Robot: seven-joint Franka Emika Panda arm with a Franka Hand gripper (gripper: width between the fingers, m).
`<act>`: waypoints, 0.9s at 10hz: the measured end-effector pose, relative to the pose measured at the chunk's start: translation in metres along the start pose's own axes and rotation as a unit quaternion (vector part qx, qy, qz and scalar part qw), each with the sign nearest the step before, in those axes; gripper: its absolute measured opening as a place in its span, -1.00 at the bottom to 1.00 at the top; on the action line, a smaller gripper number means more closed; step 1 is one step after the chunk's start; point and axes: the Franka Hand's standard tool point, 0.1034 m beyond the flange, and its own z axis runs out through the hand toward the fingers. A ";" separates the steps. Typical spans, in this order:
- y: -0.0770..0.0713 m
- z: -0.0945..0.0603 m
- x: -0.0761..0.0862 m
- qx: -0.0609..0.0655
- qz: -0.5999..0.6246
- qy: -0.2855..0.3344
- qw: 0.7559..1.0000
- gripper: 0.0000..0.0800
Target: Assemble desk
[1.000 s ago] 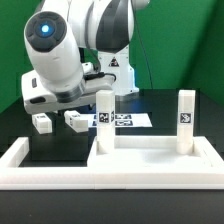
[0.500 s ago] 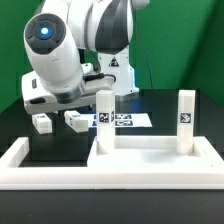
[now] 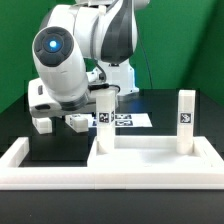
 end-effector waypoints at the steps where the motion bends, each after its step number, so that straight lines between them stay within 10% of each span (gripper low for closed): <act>1: 0.000 0.000 0.000 0.000 0.000 0.000 1.000 0.62; 9: -0.004 0.028 0.001 0.005 0.002 -0.051 0.999 0.62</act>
Offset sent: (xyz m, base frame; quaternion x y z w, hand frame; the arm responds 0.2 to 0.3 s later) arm -0.0189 0.0111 -0.0088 0.0046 -0.0441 0.0411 0.9982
